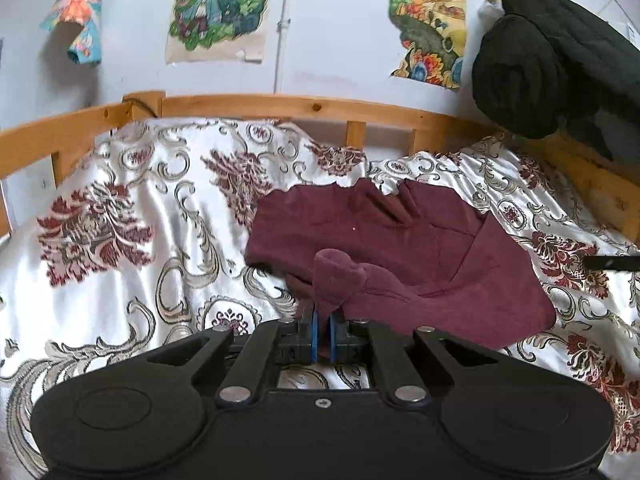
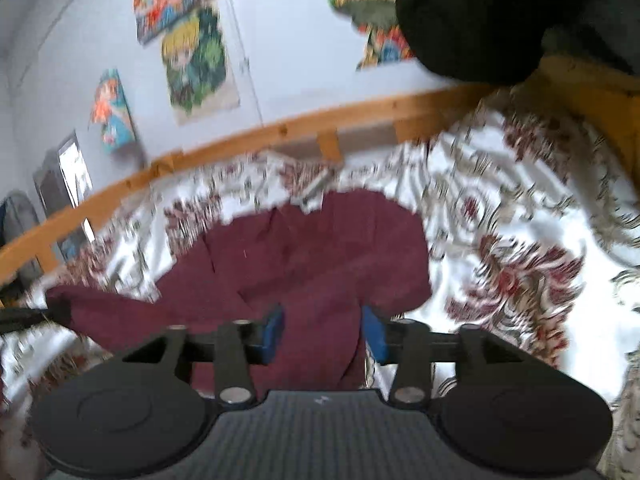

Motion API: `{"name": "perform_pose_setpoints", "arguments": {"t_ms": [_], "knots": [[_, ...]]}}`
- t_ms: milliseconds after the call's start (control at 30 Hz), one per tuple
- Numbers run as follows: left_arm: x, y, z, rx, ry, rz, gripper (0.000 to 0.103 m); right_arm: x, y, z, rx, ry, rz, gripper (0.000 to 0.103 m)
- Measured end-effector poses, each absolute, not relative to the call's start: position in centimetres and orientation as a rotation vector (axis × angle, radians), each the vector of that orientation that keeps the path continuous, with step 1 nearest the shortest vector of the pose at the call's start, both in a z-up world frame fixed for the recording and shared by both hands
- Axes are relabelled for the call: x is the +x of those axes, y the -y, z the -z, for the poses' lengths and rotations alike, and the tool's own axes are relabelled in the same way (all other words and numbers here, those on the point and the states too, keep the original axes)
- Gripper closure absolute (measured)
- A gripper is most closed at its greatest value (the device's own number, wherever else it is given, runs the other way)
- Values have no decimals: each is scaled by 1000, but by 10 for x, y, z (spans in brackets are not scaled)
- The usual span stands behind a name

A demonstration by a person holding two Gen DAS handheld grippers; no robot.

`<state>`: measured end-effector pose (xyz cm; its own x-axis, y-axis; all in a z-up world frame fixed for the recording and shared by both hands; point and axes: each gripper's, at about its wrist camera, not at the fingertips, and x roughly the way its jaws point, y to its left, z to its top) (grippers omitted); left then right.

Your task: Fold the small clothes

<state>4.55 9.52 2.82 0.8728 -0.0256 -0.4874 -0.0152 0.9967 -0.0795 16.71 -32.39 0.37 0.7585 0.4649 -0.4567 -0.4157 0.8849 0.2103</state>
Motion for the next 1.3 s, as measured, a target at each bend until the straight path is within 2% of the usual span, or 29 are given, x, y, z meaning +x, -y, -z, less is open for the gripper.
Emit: {"name": "perform_pose_setpoints", "arguments": {"t_ms": [200,333,400,433,467,800,1100,1300], "knots": [[60,-107,-22,-105,-532,8,98,217,297,24,1,-564,-479,34],[66,-114,-20,-130,-539,10,98,251,288,38,34,-616,-481,33],[66,-116,-21,-138,-535,13,98,251,285,37,48,-606,-532,54],[65,-117,-22,-141,-531,16,98,247,283,36,33,-593,-543,81],[64,-117,-23,-141,-523,19,98,240,281,33,6,-574,-551,95],[19,-110,-31,-128,-462,23,98,118,326,-41,-15,-381,-635,98],[-52,-116,-44,-151,-446,45,98,13,340,-72,11,-398,-615,98],[-70,-119,-64,-123,-434,68,98,-12,340,-82,-1,-381,-592,98]]}}
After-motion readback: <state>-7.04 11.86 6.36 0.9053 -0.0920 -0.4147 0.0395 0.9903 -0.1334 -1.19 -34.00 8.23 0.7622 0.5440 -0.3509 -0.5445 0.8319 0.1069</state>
